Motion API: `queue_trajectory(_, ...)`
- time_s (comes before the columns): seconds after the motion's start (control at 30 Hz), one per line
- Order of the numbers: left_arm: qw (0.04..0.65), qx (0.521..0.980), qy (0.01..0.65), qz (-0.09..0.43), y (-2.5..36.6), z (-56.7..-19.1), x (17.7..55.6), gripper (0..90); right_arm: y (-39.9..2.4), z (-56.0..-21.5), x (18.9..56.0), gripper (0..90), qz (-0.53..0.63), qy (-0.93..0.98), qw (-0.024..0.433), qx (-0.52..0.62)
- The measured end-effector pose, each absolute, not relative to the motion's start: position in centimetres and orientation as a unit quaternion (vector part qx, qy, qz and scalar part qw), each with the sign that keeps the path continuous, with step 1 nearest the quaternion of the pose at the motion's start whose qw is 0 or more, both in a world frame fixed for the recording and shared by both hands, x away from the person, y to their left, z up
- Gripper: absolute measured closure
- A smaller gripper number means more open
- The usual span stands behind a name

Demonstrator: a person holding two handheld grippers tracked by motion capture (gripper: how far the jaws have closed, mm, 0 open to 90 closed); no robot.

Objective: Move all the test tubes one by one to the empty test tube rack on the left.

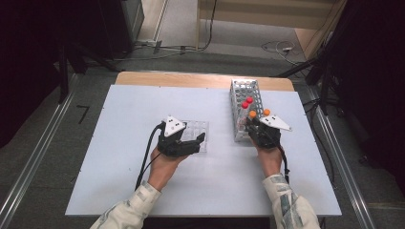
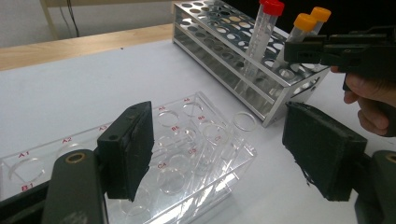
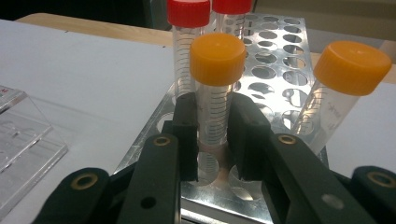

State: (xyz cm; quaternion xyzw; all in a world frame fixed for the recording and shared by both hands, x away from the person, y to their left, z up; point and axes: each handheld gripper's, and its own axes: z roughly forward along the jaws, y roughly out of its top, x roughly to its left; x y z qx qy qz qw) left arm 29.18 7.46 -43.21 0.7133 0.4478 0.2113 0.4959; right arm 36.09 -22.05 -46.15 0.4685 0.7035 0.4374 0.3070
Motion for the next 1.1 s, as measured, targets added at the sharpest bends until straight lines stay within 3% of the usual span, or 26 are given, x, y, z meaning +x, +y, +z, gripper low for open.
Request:
queue_trajectory(0.57,0.501,0.708,0.450,0.212,7.7,-43.1,29.1,25.3,-22.6,-41.9,34.3,71.7,0.478,0.680,0.336,0.444)
queue_trajectory(1.1,0.512,0.701,0.450,0.210,8.1,-42.5,28.8,25.4,-21.8,-40.5,32.1,71.9,0.478,0.724,0.292,0.402)
